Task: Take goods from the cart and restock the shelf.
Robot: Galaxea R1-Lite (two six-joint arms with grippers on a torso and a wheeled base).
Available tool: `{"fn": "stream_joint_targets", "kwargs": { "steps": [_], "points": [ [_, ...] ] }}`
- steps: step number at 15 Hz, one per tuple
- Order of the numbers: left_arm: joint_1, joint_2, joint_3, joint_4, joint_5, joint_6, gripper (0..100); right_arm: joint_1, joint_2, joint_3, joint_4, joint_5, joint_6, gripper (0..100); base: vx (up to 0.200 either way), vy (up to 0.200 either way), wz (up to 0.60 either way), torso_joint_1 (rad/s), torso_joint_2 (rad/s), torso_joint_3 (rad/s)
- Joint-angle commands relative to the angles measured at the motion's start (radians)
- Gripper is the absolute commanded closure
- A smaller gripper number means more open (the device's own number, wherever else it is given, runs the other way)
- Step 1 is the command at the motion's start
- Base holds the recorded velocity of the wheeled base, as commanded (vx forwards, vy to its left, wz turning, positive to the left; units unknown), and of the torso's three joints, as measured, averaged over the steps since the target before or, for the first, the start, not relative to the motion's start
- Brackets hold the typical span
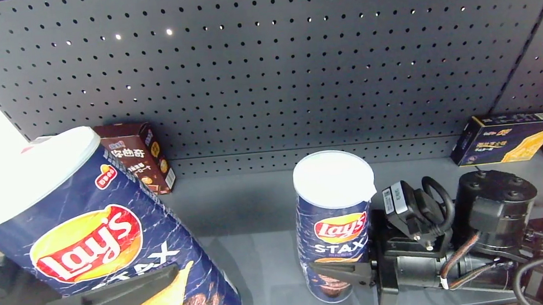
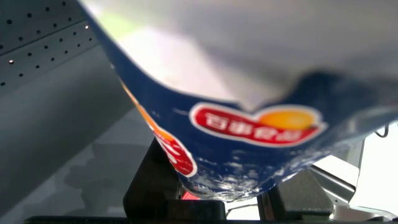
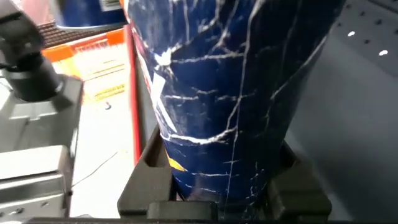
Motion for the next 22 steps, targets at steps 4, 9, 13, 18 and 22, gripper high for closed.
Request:
{"fn": "stream_joint_targets", "kwargs": {
  "steps": [4, 9, 13, 18, 22],
  "points": [
    [0.000, 0.000, 0.002, 0.000, -0.001, 0.000, 100, 0.000, 0.042, -0.005, -0.011, -0.002, -0.001, 0, 0.000, 0.000, 0.00, 0.000, 0.00, 0.000],
    [0.000, 0.000, 0.007, 0.000, -0.001, 0.000, 100, -0.018, -0.084, 0.075, -0.011, -0.019, -0.001, 0, 0.000, 0.000, 0.00, 0.000, 0.00, 0.000],
    [-0.001, 0.000, 0.013, -0.001, -0.002, 0.001, 100, -0.186, -0.357, 0.124, 0.021, -0.042, 0.000, 0, 0.000, 0.000, 0.00, 0.000, 0.00, 0.000],
    [0.000, -0.006, 0.011, 0.000, 0.004, 0.000, 100, -0.485, -0.673, 0.174, 0.150, -0.120, 0.005, 0, 0.000, 0.000, 0.00, 0.000, 0.00, 0.000],
    [-0.008, -0.005, 0.002, -0.003, -0.001, 0.009, 100, -0.621, -1.038, 0.358, 0.382, -0.383, 0.055, 0, 0.000, 0.000, 0.00, 0.000, 0.00, 0.000]
  ]
}}
